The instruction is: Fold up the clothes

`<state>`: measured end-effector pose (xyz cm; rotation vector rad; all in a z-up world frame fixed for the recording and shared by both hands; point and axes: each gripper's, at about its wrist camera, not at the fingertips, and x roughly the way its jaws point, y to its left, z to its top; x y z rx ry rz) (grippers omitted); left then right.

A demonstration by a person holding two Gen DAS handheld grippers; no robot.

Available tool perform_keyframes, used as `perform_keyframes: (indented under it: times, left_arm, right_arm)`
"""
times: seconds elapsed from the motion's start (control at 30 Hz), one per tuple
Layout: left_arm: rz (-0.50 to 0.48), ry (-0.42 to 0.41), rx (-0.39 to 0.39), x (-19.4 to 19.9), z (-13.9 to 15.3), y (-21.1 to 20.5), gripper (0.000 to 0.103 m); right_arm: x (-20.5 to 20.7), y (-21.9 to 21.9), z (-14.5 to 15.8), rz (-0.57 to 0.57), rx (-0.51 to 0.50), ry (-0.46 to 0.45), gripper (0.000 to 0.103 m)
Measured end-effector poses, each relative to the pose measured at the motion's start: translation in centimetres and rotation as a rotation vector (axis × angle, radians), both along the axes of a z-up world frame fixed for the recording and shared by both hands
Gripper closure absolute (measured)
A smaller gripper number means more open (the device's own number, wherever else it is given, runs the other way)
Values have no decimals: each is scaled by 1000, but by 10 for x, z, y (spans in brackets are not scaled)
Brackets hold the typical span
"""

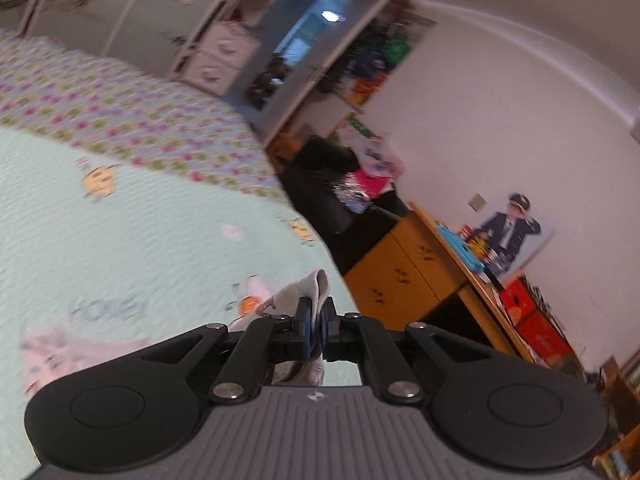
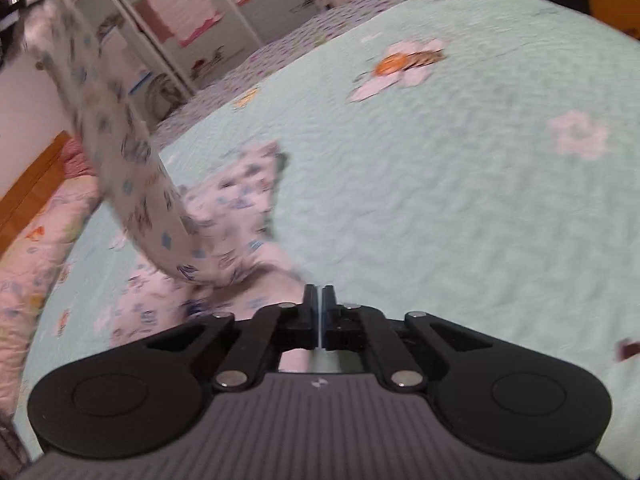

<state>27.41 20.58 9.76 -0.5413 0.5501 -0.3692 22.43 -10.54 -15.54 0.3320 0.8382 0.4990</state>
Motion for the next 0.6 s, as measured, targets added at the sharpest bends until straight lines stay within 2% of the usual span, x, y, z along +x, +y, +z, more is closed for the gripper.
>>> perform_keyframes:
  times: [0.07,0.17,0.27,0.4,0.43,0.5,0.57,0.6]
  left_arm:
    - [-3,15,-1,5,-6,-10,100]
    - [9,49,-4,8,-21,-12,100]
    - [43,82,-3,10,-30,-5,100]
    - [85,120,-10,16,-33,4,100]
    - [89,117,-7,15,-28,5,100]
    - [80,93,4,8,-18,7,100]
    - [76,50,17,-5,-5,13,100]
    - [74,28,22,-12,1,17,100]
  right_arm:
    - [4,-6,-6,-5,-19,2,103]
    - [5,-14,-12,-6,39,19,101]
    - [1,-16,-13,-3,70,10,96]
    - [-6,-2,-3,42,37,-53,81]
    - [-6,4,-2,62,18,-69,72]
    - [-5,15,2,102,-18,-101,64]
    - [-5,27,5,142,-55,-134,62]
    - [-5,32,7,162,-73,-150,57]
